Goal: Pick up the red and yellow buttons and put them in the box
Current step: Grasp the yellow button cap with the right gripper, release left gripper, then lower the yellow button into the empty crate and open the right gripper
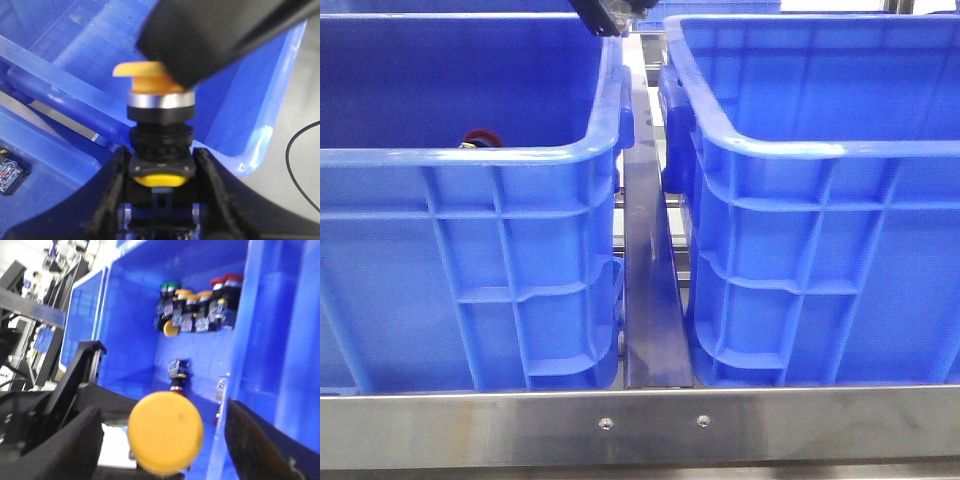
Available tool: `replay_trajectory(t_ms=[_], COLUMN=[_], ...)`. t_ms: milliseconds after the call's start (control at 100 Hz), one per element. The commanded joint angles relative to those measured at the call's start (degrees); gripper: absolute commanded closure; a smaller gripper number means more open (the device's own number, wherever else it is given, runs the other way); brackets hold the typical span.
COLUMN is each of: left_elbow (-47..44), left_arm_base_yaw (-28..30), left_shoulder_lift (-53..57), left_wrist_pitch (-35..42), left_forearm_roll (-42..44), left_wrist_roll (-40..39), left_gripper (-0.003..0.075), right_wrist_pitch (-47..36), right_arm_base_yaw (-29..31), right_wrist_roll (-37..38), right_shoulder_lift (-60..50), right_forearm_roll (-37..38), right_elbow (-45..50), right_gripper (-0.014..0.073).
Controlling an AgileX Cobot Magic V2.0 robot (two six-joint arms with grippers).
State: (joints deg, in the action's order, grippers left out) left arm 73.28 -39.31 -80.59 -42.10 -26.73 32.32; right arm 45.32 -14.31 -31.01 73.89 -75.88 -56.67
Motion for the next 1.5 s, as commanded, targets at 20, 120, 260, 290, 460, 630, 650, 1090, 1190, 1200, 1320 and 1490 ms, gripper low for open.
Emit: replay_trajectory(t_ms=[20,120,260,290,460,630,650,1090,1190,1200,1320,1490], left_elbow=[1.57,1.57,1.57,1.57,1.57,1.57,1.57,2.02,2.02,2.02,2.02,2.02], left_arm_base_yaw=[-0.3,-0.3,-0.3,-0.3,-0.3,-0.3,-0.3,-0.3,-0.3,-0.3,-0.3,-0.3], left_shoulder_lift=[1.8,1.8,1.8,1.8,1.8,1.8,1.8,1.91,1.91,1.91,1.91,1.91], left_wrist_pitch=[3.21,3.21,3.21,3.21,3.08,2.97,2.93,1.29,0.16,0.16,0.03,0.03], left_forearm_roll=[-1.78,-1.78,-1.78,-1.78,-1.78,-1.78,-1.78,-1.12,-1.12,-1.12,-1.12,-1.12], left_wrist_roll=[-0.07,-0.07,-0.07,-0.07,-0.07,-0.07,-0.07,-0.07,-0.07,-0.07,-0.07,-0.07], left_gripper=[0.0678,0.0678,0.0678,0.0678,0.0671,0.045,0.0403,0.01,0.01,0.01,0.01,0.01], right_wrist_pitch=[0.99,1.04,1.53,1.77,2.0,1.24,1.44,2.62,1.82,1.5,-5.06,-19.45], right_arm_base_yaw=[-0.6,-0.6,-0.6,-0.6,-0.6,-0.6,-0.6,11.1,14.08,14.25,15.48,14.75], right_wrist_roll=[-1.36,-1.41,-1.41,-1.41,-1.41,-1.41,-1.41,-12.53,-18.18,-18.57,-25.13,-33.11], right_shoulder_lift=[-0.26,-0.26,-0.26,-0.26,-0.26,-0.26,-0.26,-0.32,-0.32,-0.32,-0.32,-0.26], right_forearm_roll=[-3.83,-3.95,-4.18,-4.18,-4.44,-5.0,-5.0,-0.12,2.17,2.29,4.52,5.68], right_elbow=[-2.76,-2.86,-2.86,-2.86,-2.86,-2.86,-2.86,-4.37,-4.37,-4.37,-4.37,-2.52], right_gripper=[0.0056,0.0103,0.0305,0.0343,0.037,0.037,0.037,0.037,0.037,0.037,0.037,0.037])
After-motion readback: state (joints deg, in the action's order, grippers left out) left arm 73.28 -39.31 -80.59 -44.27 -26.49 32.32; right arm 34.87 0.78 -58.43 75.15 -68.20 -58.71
